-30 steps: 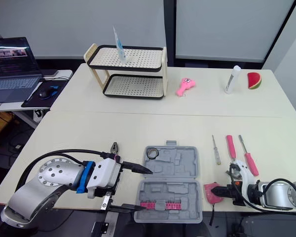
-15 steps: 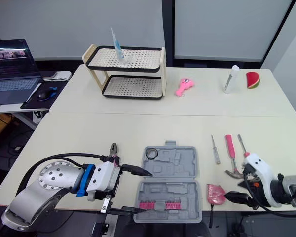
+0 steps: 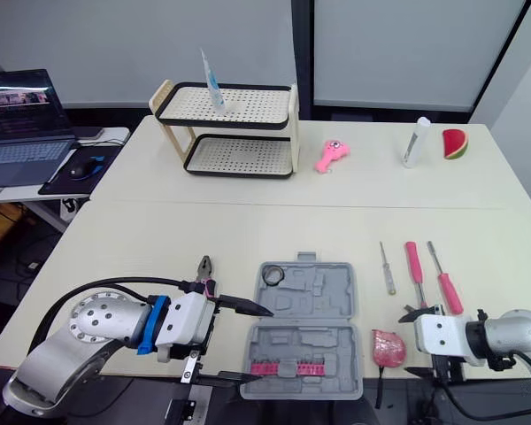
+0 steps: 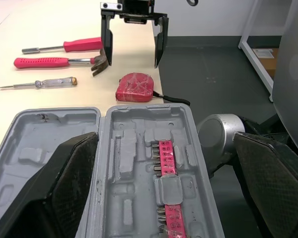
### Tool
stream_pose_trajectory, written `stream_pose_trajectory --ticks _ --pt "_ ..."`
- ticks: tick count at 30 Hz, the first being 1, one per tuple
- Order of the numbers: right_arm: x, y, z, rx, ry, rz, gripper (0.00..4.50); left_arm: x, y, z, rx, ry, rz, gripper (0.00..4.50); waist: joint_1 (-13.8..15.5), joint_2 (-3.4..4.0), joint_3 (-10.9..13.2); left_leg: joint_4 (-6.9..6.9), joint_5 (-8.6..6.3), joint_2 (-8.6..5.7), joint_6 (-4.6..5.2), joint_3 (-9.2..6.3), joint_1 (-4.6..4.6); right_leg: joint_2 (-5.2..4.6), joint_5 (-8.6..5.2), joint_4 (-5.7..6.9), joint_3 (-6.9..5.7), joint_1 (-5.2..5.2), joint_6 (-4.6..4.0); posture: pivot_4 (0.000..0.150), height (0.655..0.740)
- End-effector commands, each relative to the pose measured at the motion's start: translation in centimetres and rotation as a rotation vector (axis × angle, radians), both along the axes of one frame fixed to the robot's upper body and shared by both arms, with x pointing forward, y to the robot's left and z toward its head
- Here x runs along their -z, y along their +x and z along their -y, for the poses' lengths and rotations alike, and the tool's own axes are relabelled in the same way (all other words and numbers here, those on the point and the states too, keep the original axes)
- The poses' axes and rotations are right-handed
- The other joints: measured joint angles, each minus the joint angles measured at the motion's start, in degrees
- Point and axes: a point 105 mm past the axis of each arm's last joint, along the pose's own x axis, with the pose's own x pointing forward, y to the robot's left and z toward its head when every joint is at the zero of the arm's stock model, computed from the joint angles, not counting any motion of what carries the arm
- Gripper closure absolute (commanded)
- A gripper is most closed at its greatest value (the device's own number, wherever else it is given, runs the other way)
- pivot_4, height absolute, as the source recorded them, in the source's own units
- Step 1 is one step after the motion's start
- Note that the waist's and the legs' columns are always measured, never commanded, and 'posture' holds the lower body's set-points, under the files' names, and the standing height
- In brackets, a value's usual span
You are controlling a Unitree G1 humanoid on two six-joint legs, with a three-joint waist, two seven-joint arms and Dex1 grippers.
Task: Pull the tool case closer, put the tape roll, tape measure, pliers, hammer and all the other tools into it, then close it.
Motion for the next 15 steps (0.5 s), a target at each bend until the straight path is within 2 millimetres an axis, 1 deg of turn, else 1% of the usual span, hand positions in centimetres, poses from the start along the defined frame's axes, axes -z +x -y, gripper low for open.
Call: stream_pose_trajectory --ticks 1,7,9,15 --pt "0.3 0.4 -0.2 -0.025 -0.014 0.005 0.05 -0.5 -0.5 0.5 0.03 -0.015 0.029 0.0 0.0 0.01 0.0 0.0 0.0 -0.01 0.0 0.0 0.0 0.0 0.0 0.0 0.0 0.0 0.0 0.15 0.729" --pt "1.5 0.2 -0.6 -0.045 -0.027 -0.023 0.05 -0.6 -0.7 0.6 0.036 -0.019 0.029 0.0 0.09 0.01 0.0 0.0 0.0 -0.02 0.0 -0.01 0.01 -0.01 0.0 -0.01 -0.01 0.02 0.0 0.15 0.729" --pt "2.1 -0.1 -0.5 -0.062 -0.034 -0.024 0.05 -0.6 -0.7 0.6 0.035 -0.018 0.03 0.0 0.09 0.01 0.0 0.01 0.0 -0.01 0.0 -0.01 0.01 -0.01 0.0 -0.01 0.0 0.03 0.0 0.15 0.729" --pt "3.0 0.0 -0.4 -0.049 -0.022 -0.01 0.05 -0.6 -0.6 0.5 0.031 -0.015 0.029 0.0 0.06 0.01 0.0 0.01 0.0 -0.01 0.0 -0.01 0.02 -0.01 0.0 0.0 -0.01 0.03 0.0 0.15 0.729"
